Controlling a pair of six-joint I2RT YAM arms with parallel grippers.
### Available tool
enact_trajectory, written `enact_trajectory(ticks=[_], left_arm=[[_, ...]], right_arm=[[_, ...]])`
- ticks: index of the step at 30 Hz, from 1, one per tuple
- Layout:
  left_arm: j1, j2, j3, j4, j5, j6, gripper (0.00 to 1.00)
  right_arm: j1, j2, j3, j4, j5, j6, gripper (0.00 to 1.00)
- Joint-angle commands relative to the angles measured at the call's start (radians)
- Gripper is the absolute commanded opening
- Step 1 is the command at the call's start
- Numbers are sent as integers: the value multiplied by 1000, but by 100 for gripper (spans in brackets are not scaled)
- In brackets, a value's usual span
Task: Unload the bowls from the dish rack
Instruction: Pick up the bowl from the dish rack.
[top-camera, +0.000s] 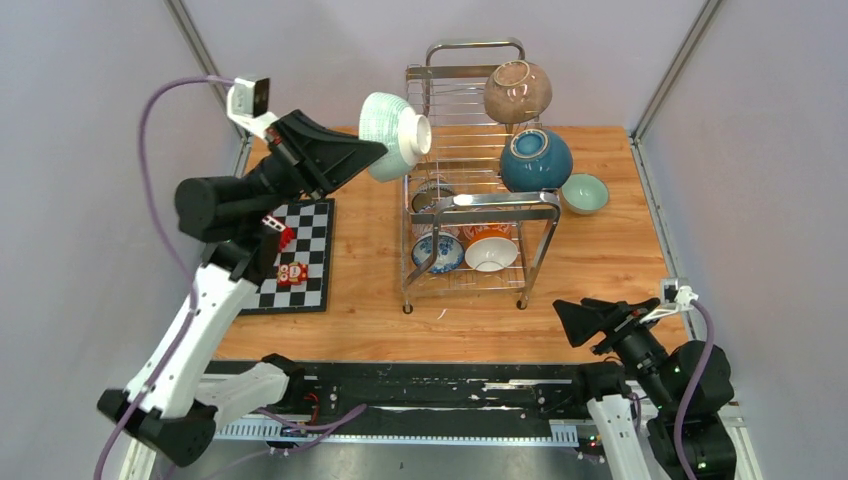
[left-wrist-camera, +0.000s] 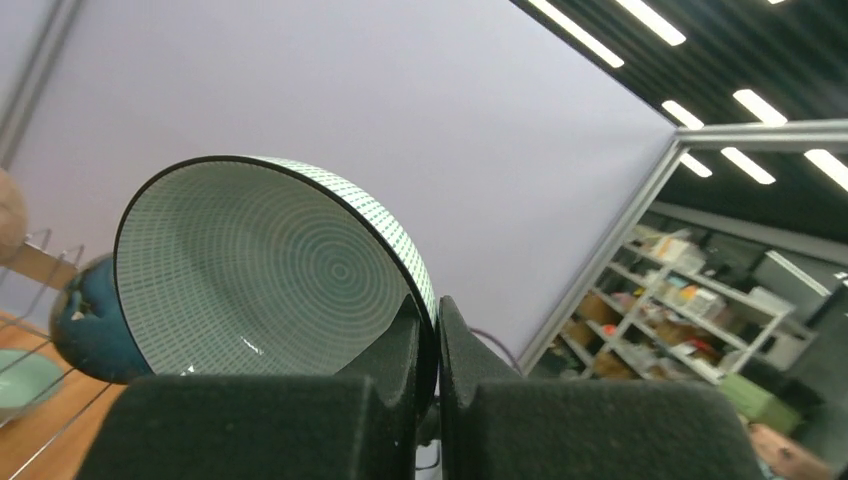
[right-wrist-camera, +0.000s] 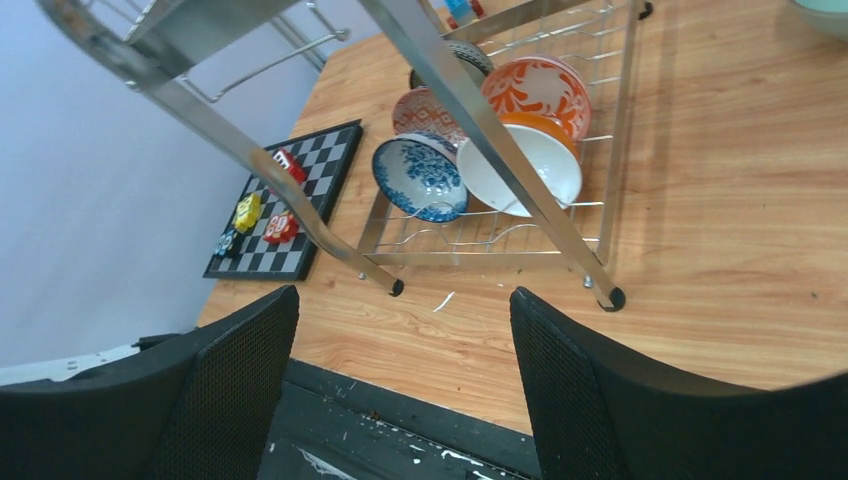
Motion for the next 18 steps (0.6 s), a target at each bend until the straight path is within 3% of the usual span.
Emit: enact_trajectory(ticks=[1,7,18], left_arm=[[-30,-128,83,-470,-29,366,0],[-68,-275,19,-729,-161,543,0],[-130,-451,-12,-1131,-327,761,0]], right_arm=[[28,50,70,11,-93,-45,81],[44,139,138,10,-189,-61,80],[44,302,268,-80,-211,-96,76]])
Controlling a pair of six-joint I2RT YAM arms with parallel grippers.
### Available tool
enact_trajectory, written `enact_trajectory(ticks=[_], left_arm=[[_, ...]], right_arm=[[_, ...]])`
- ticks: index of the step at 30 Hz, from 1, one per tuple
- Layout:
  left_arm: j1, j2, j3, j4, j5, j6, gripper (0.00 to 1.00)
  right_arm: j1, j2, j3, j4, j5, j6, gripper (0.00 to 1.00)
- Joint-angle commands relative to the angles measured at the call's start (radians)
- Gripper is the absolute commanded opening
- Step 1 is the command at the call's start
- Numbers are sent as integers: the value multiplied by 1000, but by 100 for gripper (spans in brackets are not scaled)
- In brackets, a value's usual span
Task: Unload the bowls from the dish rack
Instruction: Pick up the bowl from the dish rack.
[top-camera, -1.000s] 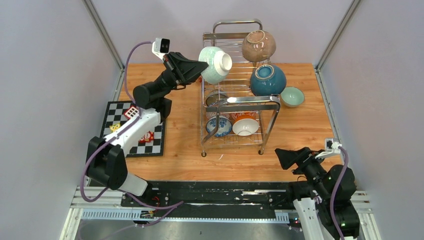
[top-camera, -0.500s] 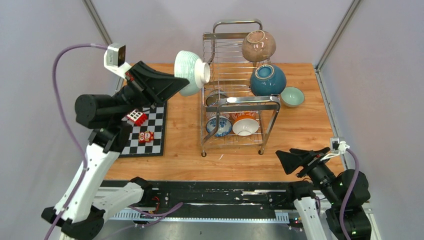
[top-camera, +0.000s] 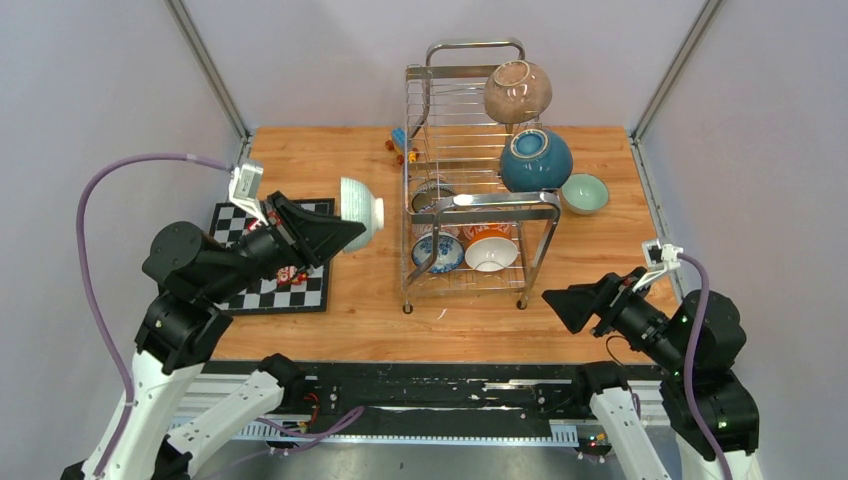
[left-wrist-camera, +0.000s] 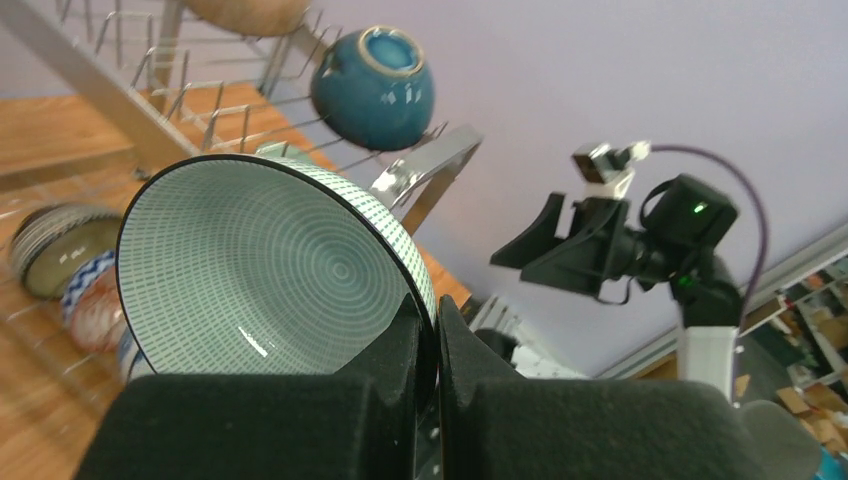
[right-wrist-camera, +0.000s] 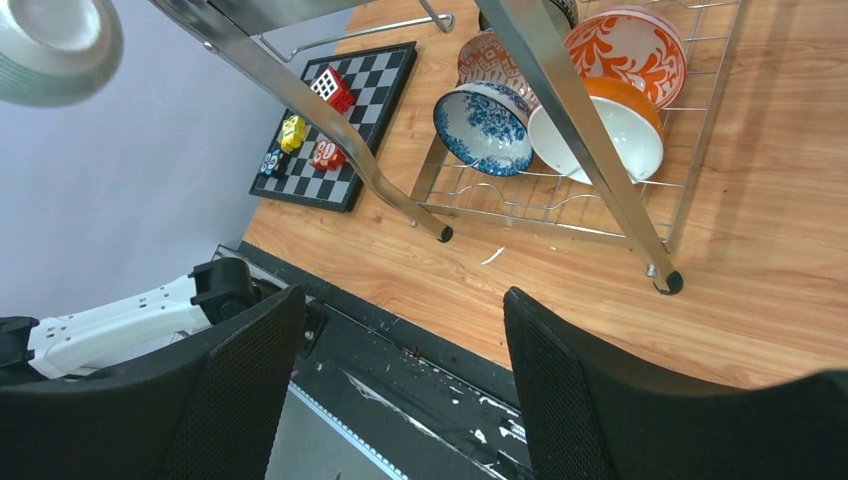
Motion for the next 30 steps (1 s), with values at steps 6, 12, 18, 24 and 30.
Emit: enact_trajectory(ticks=[6,12,18,24,30], left_arm=[[-36,-103,-22,-284,-141,173,0],[-74,-96,-14,-435,-205,263,0],[-115,-91,-48,-530,-260,342,0],[-184,-91,-88,-604,-292,439,0],[-270,-70,-112,-599,-403,531,0]], right_arm=[[15,32,21,-80,-25,-17,74],[15,27,-39,-185,-30,-70,73],[15,-19,-167,-206,-42,-42,73],[25,-30,-256,-196,-42,-45,73],[59,22,-277,-167,-12,-70,73]])
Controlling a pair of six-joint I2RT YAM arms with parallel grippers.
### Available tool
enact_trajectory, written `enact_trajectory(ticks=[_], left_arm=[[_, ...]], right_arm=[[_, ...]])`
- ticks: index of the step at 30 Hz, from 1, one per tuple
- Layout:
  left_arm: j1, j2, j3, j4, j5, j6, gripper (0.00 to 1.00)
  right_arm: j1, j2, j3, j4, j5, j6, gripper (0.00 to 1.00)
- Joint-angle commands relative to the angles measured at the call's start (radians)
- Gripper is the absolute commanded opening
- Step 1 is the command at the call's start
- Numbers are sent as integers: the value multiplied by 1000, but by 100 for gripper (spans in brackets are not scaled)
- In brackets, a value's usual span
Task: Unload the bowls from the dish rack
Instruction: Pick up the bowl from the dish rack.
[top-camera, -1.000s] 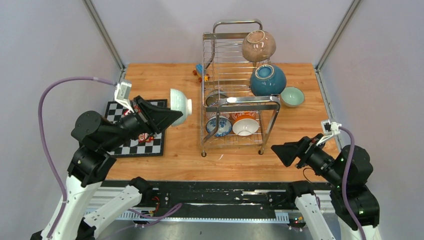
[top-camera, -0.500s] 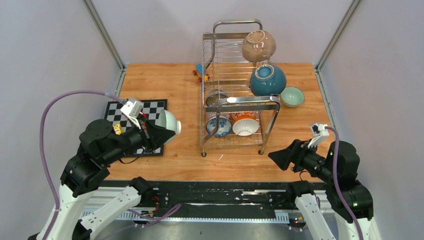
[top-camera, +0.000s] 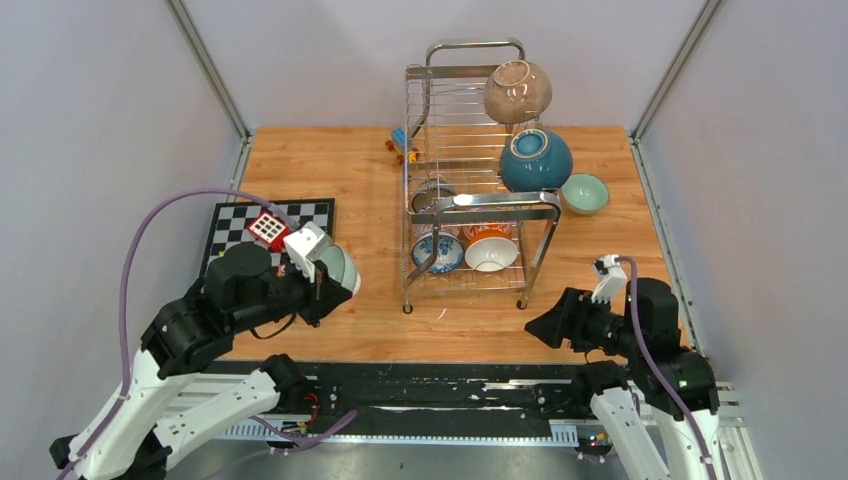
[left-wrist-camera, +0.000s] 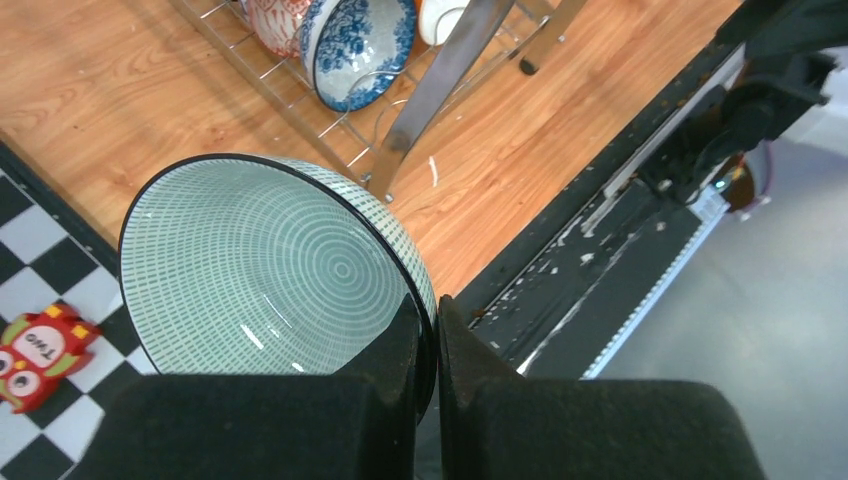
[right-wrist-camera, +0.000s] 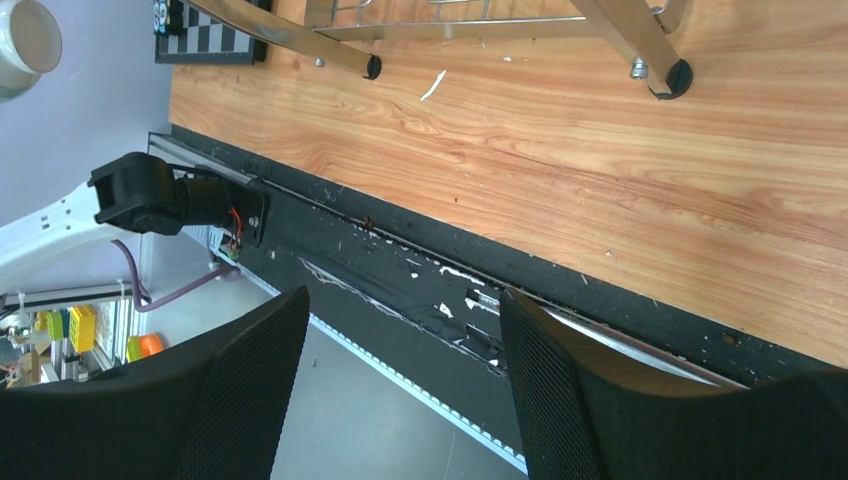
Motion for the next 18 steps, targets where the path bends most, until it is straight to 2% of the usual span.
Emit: enact_trajectory(ticks=[1,3,9,18], left_arm=[[-62,18,-17,48,-102,111,0],[-91,38,-33,76,-128,128,0],[-291,66,-63,154,-250,189,0],[-527,50,-158,147,-374,252,0]], right_arm=[[38,45,-17,13,22,-28,73],[48,75,-26,21,28,-42,73],[82,142,-35,45,50,-82,73],[176,199,-49,78,91,-89,72]])
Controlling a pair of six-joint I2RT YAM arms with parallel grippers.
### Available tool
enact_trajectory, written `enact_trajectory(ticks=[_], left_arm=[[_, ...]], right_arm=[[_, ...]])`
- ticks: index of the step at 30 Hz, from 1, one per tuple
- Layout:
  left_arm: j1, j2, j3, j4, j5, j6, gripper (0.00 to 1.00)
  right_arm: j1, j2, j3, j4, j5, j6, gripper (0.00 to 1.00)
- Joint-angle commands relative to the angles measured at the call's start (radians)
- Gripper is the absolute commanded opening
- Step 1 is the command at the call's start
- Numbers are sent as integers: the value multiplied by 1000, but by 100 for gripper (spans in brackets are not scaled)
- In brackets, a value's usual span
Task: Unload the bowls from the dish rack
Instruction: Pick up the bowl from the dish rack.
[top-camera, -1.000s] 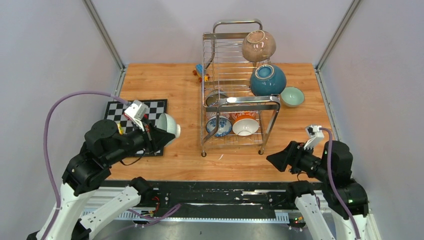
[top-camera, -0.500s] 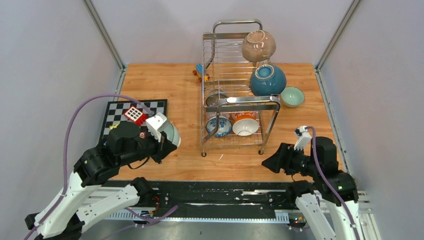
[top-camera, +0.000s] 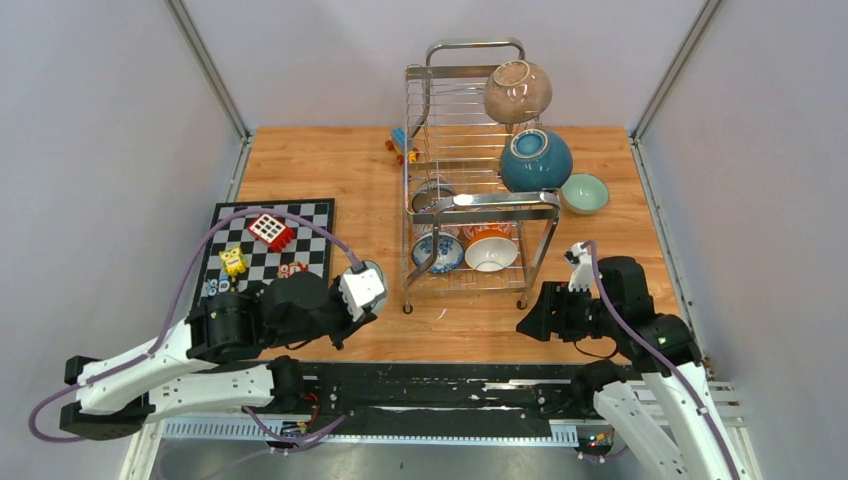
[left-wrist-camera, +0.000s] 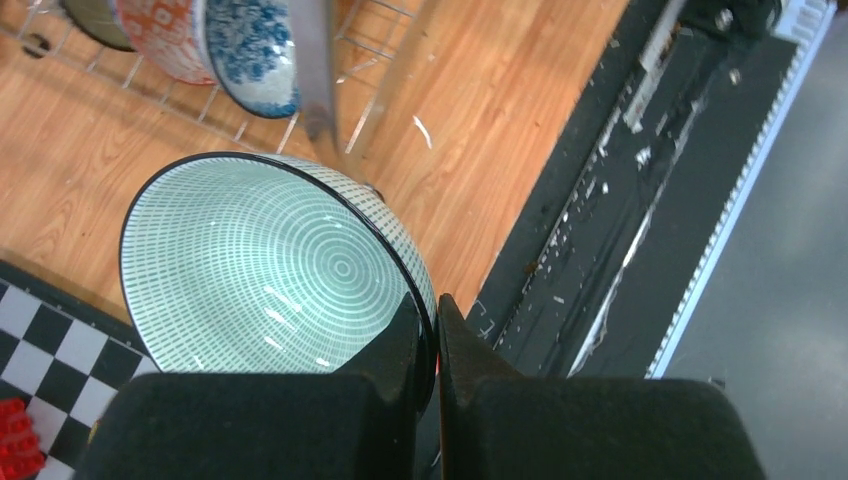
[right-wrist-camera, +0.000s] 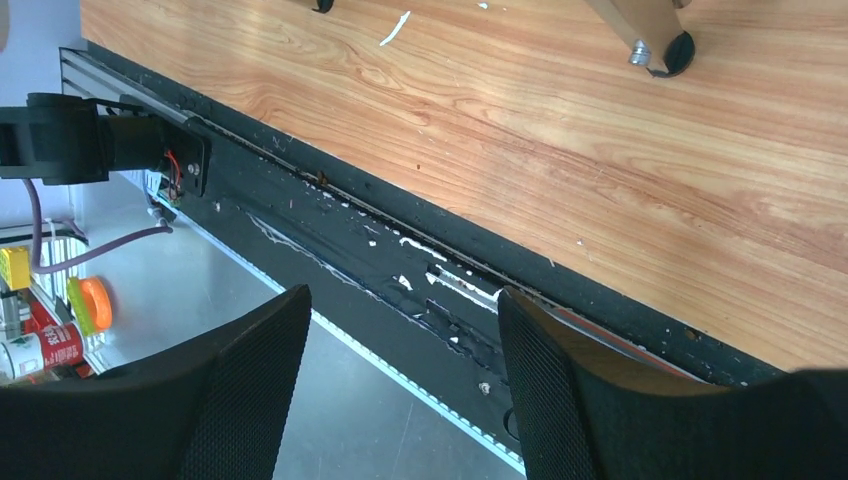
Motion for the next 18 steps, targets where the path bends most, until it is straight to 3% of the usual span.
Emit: enact_trajectory(ticks=[1,7,13,18], left_arm=[[-122,-25,-38,55,-115,53,0],[-254,-18,-78,76,-182,59,0],[-361,72,-68,91,-213,109,0],[-550,198,-31,104,-315,138,0]], right_arm=[[52,3,-9,25,54,-5,71],[68,-78,-35,78,110,43,71],[69,-67,-33,70,74,45,71],[70,-63,37,-9,30,-5,72]])
